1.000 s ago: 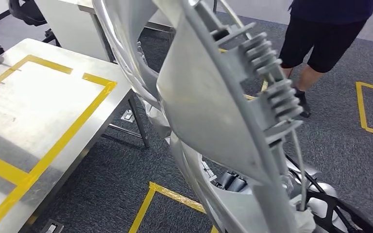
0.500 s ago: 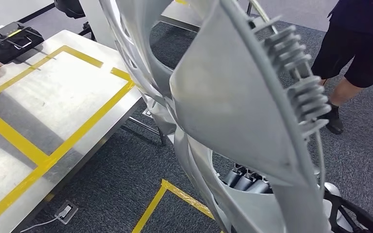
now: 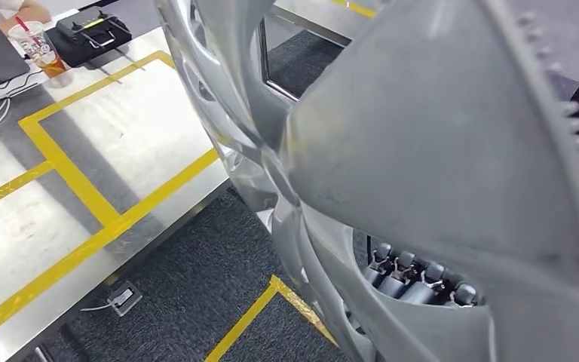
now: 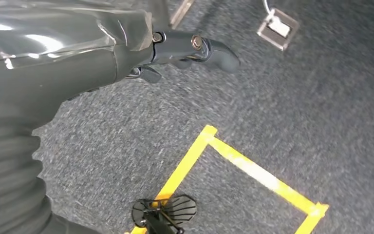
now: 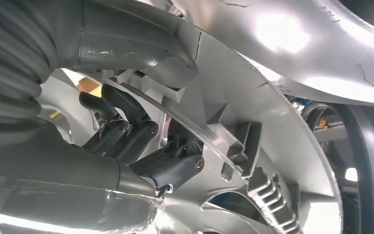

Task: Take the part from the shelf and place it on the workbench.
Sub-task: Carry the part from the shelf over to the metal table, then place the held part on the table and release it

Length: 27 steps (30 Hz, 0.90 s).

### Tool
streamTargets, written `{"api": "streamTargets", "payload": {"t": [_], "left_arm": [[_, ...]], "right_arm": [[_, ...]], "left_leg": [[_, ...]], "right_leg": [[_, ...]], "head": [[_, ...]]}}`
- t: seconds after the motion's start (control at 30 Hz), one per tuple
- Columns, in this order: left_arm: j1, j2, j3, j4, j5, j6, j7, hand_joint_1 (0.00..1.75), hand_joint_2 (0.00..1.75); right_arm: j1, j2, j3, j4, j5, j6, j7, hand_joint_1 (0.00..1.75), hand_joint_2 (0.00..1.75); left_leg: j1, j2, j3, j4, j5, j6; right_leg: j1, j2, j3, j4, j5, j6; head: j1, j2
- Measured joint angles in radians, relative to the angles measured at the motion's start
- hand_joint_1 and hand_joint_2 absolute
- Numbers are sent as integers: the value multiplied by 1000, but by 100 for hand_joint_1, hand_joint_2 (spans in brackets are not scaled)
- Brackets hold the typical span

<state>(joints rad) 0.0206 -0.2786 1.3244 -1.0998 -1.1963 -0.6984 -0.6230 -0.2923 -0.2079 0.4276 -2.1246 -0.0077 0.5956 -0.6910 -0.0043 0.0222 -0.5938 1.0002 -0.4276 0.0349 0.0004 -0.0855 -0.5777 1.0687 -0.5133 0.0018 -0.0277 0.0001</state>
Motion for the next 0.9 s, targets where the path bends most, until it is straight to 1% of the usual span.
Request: {"api": "streamTargets", "payload": {"t": [0.03, 0.07, 0.1, 0.13, 0.17, 0.2, 0.23, 0.27, 0.3, 0.33, 0.37, 0.4, 0.43, 0.47, 0.5, 0.53, 0.57, 0.6, 0.63, 0.67, 0.7, 0.73, 0.77, 0.8, 0.83, 0.87, 0.9], "left_arm": [[-2, -1, 0, 1, 0, 0, 0, 0, 175], [-5, -1, -1, 2, 0, 0, 0, 0, 175], [-7, -1, -1, 3, -1, 0, 0, 0, 175], [-7, -2, -2, 4, -1, 0, 0, 0, 175], [-7, -2, -2, 5, -1, 0, 0, 0, 175], [-6, -2, -2, 6, -1, 0, 0, 0, 175], [-5, -2, -2, 7, -1, 0, 0, 0, 175], [-5, -3, -2, 8, -1, 0, 0, 0, 175], [-4, -3, -2, 8, -1, 0, 0, 0, 175], [-3, -3, -2, 9, -1, 1, 0, 0, 175], [-1, -2, -1, 9, -1, 1, 0, 0, 175], [1, -2, 0, 9, -1, 2, 0, 0, 175], [4, -1, 1, 9, -1, 2, 0, 0, 175], [6, -1, 2, 9, -1, 2, 0, 0, 175], [6, 1, 2, 9, -1, 2, 0, 0, 175], [5, 2, 2, 9, -1, 3, 0, 0, 175], [2, 3, 2, 9, -2, 5, 0, 0, 175], [0, 3, 1, 9, -4, 6, 0, 0, 175], [-1, 3, 0, 9, -5, 8, 1, 0, 175], [-1, 3, 0, 9, -7, 9, 1, 0, 175], [-1, 4, 0, 10, -8, 12, 1, 0, 175], [0, 4, 0, 10, -8, 16, 2, 0, 175], [-1, 5, 0, 9, -7, 21, 3, 0, 175], [-3, 7, 0, 9, -6, 24, 5, 0, 175], [-6, 9, -1, 9, -2, 25, 8, 0, 175], [-8, 10, 0, 9, 2, 26, 12, 0, 175], [-10, 11, 1, 9, 7, 26, 18, 0, 175]], "right_arm": [[1, -1, -3, -1, 0, 0, 0, 171, 175], [2, -1, -5, -2, -1, 0, 0, 171, 175], [3, -2, -6, -3, -1, 0, 0, 171, 175], [5, -2, -6, -3, -1, 0, 0, 171, 175], [6, -3, -6, -3, -1, 0, 0, 171, 175], [8, -3, -7, -3, -1, 0, 0, 171, 175], [8, -4, -7, -3, -1, 1, 0, 171, 175], [8, -4, -8, -4, -1, 1, 0, 171, 175], [9, -4, -9, -5, -1, 2, 0, 171, 175], [9, -3, -9, -6, -2, 3, 0, 171, 175], [9, -2, -10, -7, -4, 5, 0, 171, 175], [9, -1, -10, -8, -6, 8, 0, 171, 175], [9, 1, -11, -8, -9, 10, 0, 171, 175], [10, 3, -13, -8, -11, 13, 0, 171, 175], [10, 6, -15, -9, -14, 15, 0, 171, 175], [11, 8, -17, -10, -16, 16, 0, 171, 175], [12, 9, -20, -11, -18, 17, 0, 171, 175], [13, 10, -23, -11, -19, 17, 0, 171, 175], [15, 10, -25, -11, -20, 18, 0, 171, 175], [17, 11, -27, -11, -20, 19, 0, 171, 175], [18, 12, -28, -11, -20, 20, 0, 171, 175], [19, 14, -30, -11, -21, 21, 0, 171, 175], [19, 15, -32, -11, -20, 23, 0, 171, 175], [19, 17, -34, -11, -20, 25, 0, 171, 175], [20, 18, -36, -11, -20, 27, 0, 171, 175], [22, 20, -38, -11, -19, 30, 0, 171, 175], [23, 22, -38, -11, -18, 32, 0, 171, 175]], "left_leg": [[5, -15, 6, -5, 3, 3], [6, -29, 6, -6, 4, 5], [7, -45, 5, -6, 4, 5], [7, -61, 6, -5, 4, 5], [7, -78, 6, -5, 4, 4], [8, -95, 8, -3, 3, 2], [9, -112, 9, -1, 1, -1], [9, -127, 8, 3, -2, -5], [9, -140, 6, 8, -5, -10], [8, -150, 3, 11, -7, -15], [8, -158, -1, 13, -8, -20], [9, -165, -5, 14, -8, -23], [10, -163, -7, 15, -10, -26], [10, -143, -13, 25, -17, -31], [9, -112, -26, 53, -33, -35], [8, -77, -50, 103, -58, -40], [8, -46, -84, 170, -89, -43], [9, -33, -122, 242, -117, -45], [11, -28, -152, 296, -132, -45], [11, -26, -164, 313, -127, -43], [10, -23, -154, 288, -103, -38], [6, -13, -124, 226, -68, -29], [-3, 12, -86, 152, -38, -15], [-11, 41, -54, 90, -18, -1], [-20, 62, -34, 50, -11, 10], [-27, 74, -27, 34, -13, 18], [-29, 66, -28, 30, -13, 20]], "right_leg": [[-3, 33, -27, 55, -23, -2], [-5, 58, -60, 122, -49, -5], [-6, 71, -94, 186, -69, -5], [-8, 75, -117, 222, -76, -1], [-9, 78, -122, 221, -67, 6], [-11, 82, -107, 179, -41, 15], [-14, 93, -78, 107, -6, 25], [-16, 110, -48, 38, 24, 31], [-17, 123, -25, -13, 45, 30], [-17, 133, -13, -40, 55, 26], [-14, 133, -10, -44, 55, 18], [-14, 125, -9, -46, 56, 11], [-15, 117, -7, -46, 56, 6], [-17, 109, -5, -47, 55, -1], [-18, 99, -2, -48, 53, -6], [-17, 89, 1, -49, 51, -12], [-14, 78, 3, -49, 48, -17], [-11, 67, 4, -48, 46, -20], [-8, 55, 5, -48, 44, -23], [-5, 43, 7, -48, 41, -25], [0, 31, 10, -48, 38, -26], [4, 19, 14, -49, 35, -28], [8, 8, 20, -49, 31, -28], [13, -3, 23, -50, 27, -28], [15, -14, 26, -50, 24, -26], [16, -27, 27, -51, 22, -23], [18, -40, 28, -52, 20, -19]], "head": [[2, 0], [4, 0], [6, 0], [6, 0], [6, 0], [7, 0], [7, 0], [7, 0], [7, 0], [7, 0], [7, 0], [7, 0], [7, 0], [5, 0], [1, 0], [-2, 0], [-5, 0], [-6, 0], [-6, 0], [-6, 0], [-6, 0], [-6, 0], [-6, 0], [-4, 0], [-3, 0], [-2, 0], [-2, 0]]}}
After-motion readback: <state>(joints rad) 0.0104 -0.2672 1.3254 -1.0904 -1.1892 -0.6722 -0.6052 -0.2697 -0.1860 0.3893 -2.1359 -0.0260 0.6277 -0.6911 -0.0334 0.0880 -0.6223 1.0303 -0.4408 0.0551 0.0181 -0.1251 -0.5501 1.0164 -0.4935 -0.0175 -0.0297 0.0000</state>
